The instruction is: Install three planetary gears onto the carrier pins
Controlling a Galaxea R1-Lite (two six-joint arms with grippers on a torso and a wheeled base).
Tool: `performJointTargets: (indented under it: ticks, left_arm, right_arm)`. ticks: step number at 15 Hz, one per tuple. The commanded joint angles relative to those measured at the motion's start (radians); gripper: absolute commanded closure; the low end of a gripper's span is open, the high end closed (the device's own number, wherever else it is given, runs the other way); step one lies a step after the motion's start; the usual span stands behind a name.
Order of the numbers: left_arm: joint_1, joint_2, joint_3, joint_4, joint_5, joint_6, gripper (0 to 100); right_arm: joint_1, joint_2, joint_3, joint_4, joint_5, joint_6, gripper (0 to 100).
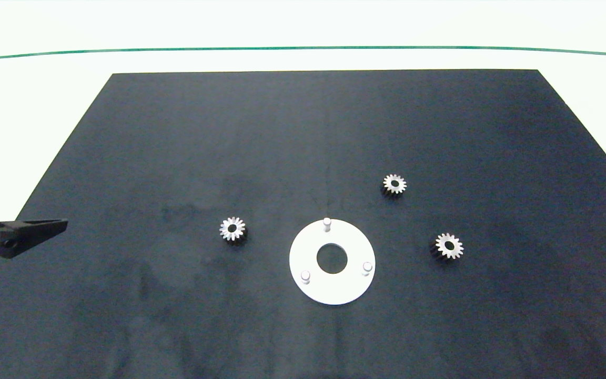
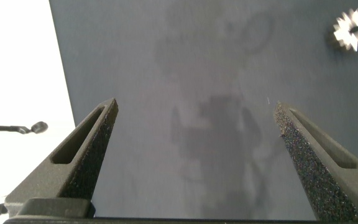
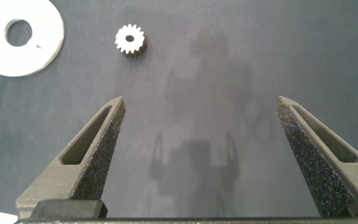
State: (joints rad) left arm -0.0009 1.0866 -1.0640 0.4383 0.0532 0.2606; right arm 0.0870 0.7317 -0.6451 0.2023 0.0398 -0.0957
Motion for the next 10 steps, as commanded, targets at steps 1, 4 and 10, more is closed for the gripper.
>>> performJointTargets:
  ticks: [1,4,10]
  left_arm:
    - [-0.018,0.115,-0.063,0.037,0.004,-0.040,0]
    - [-0.011,0.118,-0.125,0.140,0.004,-0.050,0]
    - [-0.041,0.096,-0.136,0.200,0.004,-0.054,0]
  right_arm:
    - [0.011,0.272,-0.142,0.003,0.000,-0.048,0]
    - [0.028,0.410,-0.226,0.006,-0.001,-0.147,0]
    - [0.094,0.572,-0.301,0.015,0.000,-0.220,0]
